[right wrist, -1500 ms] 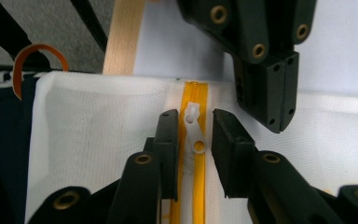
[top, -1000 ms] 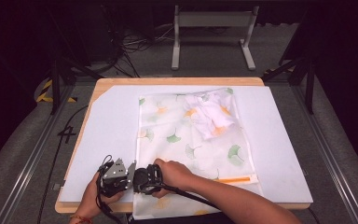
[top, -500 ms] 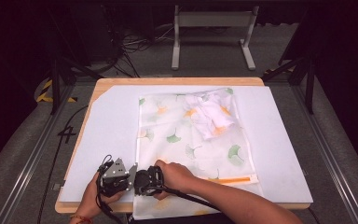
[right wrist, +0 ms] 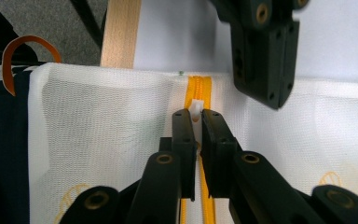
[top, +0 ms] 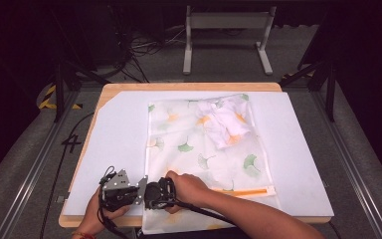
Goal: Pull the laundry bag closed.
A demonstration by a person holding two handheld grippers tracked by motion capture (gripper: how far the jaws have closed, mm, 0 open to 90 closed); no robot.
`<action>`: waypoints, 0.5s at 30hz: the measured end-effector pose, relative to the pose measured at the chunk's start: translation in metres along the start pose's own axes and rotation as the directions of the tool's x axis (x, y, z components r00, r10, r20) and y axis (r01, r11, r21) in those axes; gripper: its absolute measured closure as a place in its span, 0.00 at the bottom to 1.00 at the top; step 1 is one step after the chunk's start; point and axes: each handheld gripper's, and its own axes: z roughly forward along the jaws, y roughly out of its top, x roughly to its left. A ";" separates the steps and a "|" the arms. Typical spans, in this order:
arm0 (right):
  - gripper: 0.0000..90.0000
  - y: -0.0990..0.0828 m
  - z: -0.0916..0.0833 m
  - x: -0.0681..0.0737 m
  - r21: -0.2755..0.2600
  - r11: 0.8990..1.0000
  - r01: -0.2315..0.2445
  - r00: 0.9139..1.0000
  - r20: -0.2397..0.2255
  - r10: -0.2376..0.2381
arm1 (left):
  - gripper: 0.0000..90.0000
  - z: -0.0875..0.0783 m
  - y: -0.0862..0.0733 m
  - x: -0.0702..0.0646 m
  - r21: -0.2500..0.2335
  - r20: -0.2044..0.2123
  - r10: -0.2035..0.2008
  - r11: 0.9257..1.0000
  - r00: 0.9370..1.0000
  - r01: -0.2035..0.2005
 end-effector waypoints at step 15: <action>0.94 -0.001 0.002 0.003 -0.016 1.000 0.004 1.000 0.011 -0.004 | 1.00 0.003 -0.003 -0.013 0.036 -0.038 0.018 0.999 0.999 -0.016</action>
